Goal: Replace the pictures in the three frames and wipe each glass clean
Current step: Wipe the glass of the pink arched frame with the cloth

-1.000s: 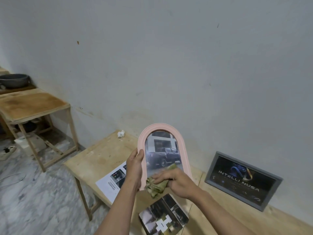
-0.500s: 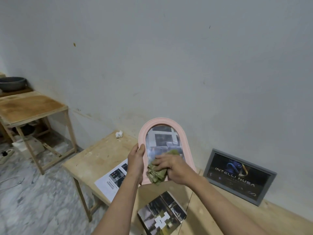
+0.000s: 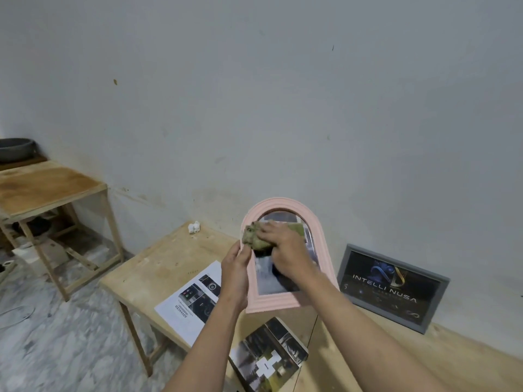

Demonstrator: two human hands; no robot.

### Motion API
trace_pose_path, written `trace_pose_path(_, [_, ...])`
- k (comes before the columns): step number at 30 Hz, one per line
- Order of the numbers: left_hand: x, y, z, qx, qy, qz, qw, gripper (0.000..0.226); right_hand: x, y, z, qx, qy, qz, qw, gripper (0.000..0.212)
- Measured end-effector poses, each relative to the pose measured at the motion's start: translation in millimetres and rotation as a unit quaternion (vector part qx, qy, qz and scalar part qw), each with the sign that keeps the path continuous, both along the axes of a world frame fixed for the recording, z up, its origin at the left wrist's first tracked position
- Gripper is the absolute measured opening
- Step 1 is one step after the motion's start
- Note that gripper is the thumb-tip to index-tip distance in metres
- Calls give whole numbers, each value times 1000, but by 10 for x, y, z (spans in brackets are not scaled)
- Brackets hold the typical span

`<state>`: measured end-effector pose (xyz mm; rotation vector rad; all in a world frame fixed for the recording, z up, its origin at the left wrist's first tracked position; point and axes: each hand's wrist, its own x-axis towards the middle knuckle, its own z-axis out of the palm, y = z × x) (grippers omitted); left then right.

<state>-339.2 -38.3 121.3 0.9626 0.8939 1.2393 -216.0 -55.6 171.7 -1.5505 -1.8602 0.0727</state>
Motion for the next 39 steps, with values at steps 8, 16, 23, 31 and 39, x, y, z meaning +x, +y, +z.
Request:
trace_pose_path(8, [-184,-12,-257,-37,8,26,999,23,91,-562,-590,-142,-23,127,981,42])
trace_pose_path(16, [-71,-30,-166,15,92,-16,996,26,633,-383,249,-37,175,-43,983,57])
trace_pose_path(23, [-18,50,10,-2,34,36,999,20,676,-183,-179,-51,-19,-11,998,60])
trace_pose_path(31, [-446,304,-190,-21,44,52,997,38,437,-659,-251,-232,287,48,928,36])
trace_pose_path(39, [-11,127,72,33,55,-6,998,25,9,148,194,-20,21,-98,995,54])
